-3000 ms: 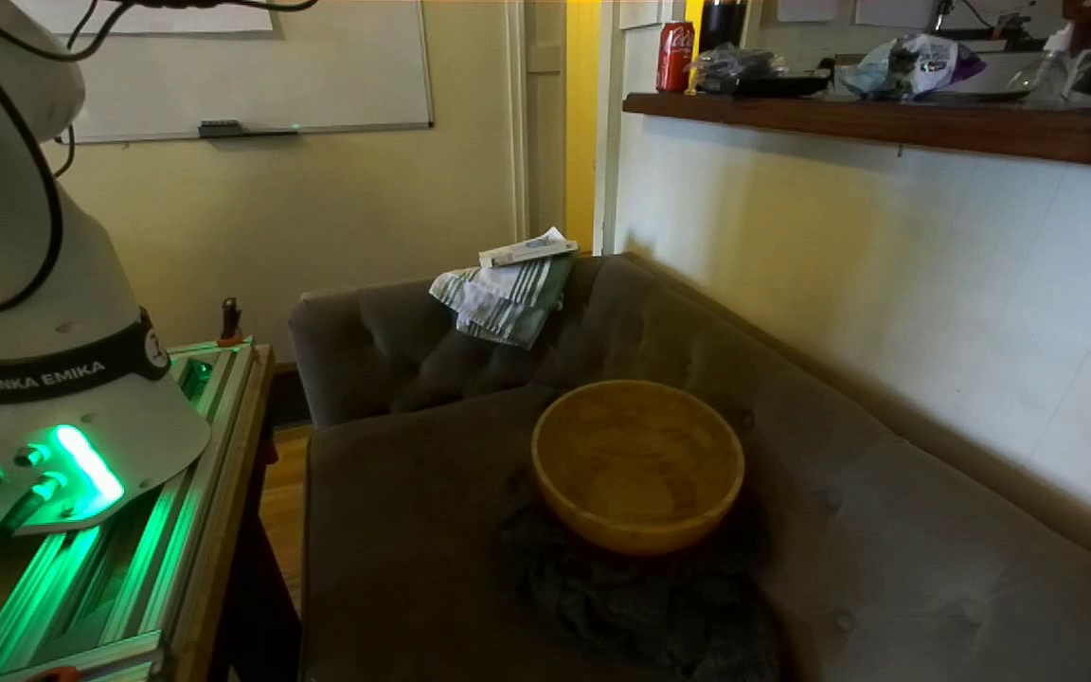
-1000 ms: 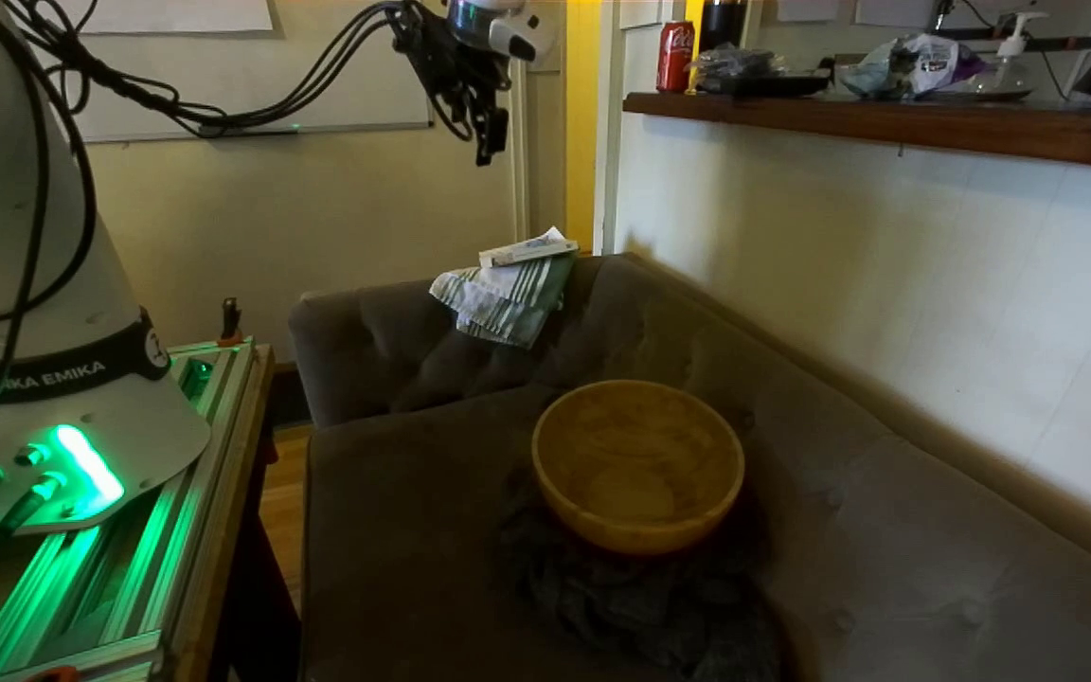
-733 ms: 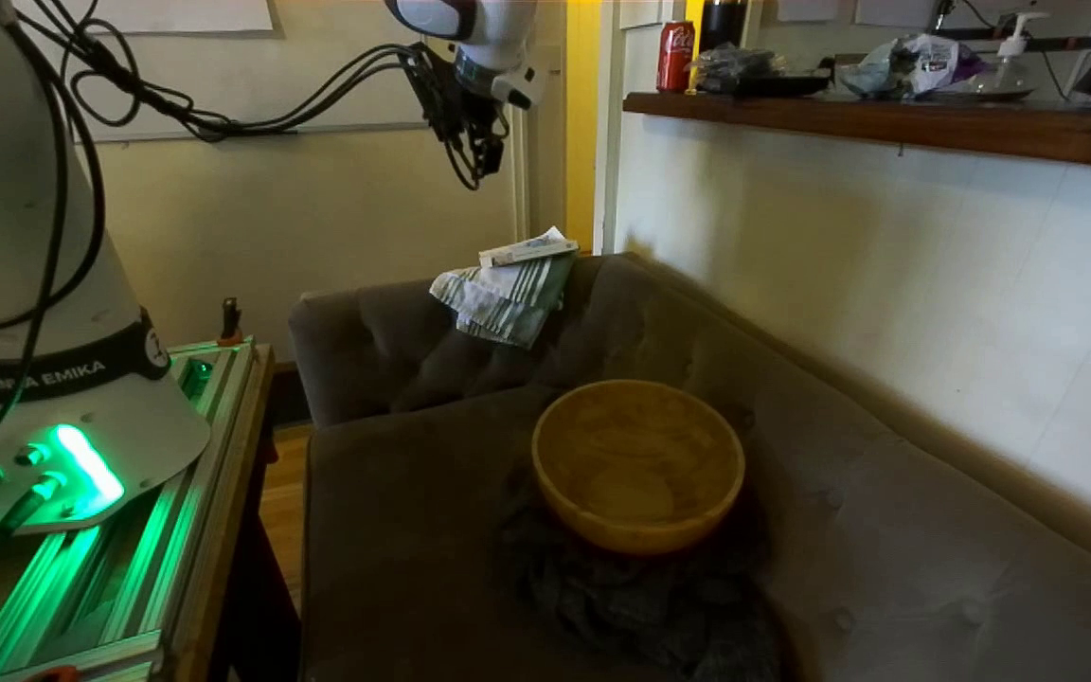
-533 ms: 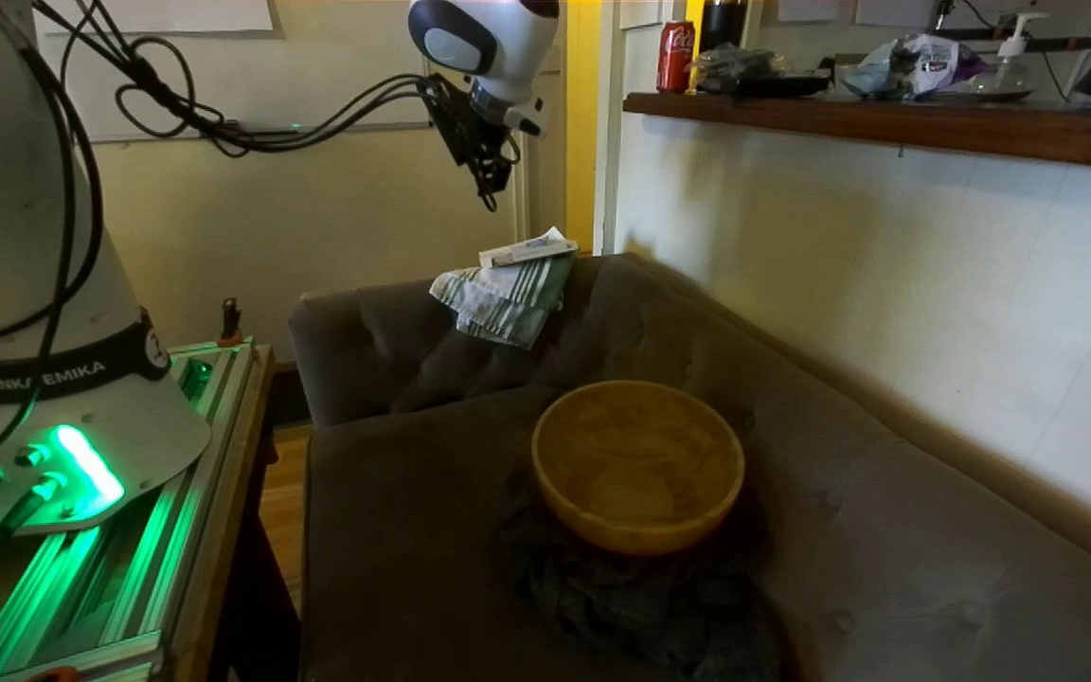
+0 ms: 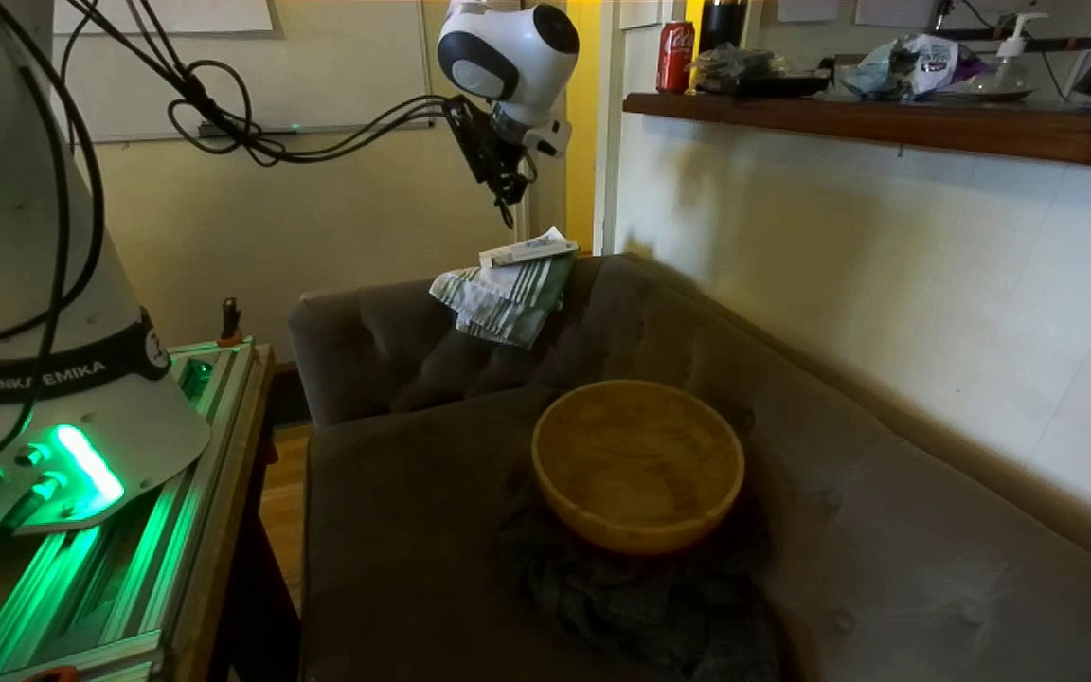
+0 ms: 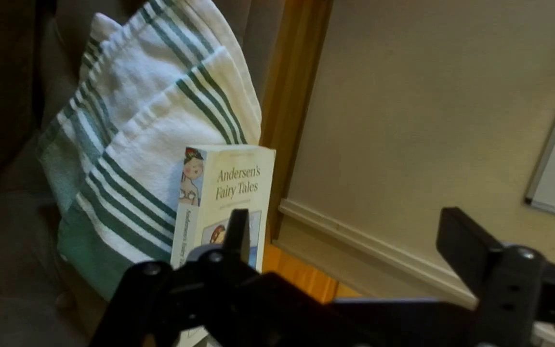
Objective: Put the book inside the bowl
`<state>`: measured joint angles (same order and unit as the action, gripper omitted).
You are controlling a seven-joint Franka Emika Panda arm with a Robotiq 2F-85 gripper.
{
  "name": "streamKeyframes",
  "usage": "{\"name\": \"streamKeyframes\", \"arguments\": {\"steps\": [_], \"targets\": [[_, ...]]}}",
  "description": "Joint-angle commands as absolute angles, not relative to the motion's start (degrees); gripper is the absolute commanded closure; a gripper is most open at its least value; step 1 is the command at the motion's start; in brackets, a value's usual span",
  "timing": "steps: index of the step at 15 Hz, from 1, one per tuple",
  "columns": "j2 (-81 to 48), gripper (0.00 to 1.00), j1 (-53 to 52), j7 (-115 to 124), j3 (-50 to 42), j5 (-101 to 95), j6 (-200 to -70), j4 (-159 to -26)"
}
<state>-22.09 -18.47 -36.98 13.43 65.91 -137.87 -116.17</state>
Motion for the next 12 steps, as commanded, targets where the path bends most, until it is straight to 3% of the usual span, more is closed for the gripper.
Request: {"name": "streamKeyframes", "arguments": {"steps": [1,12], "targets": [[-28.41,0.0,-16.07,-44.0,17.16,79.12,-143.48,-111.37],[-47.79,0.0,-20.89,-40.87,14.43,71.65,-145.61,-95.74]]}}
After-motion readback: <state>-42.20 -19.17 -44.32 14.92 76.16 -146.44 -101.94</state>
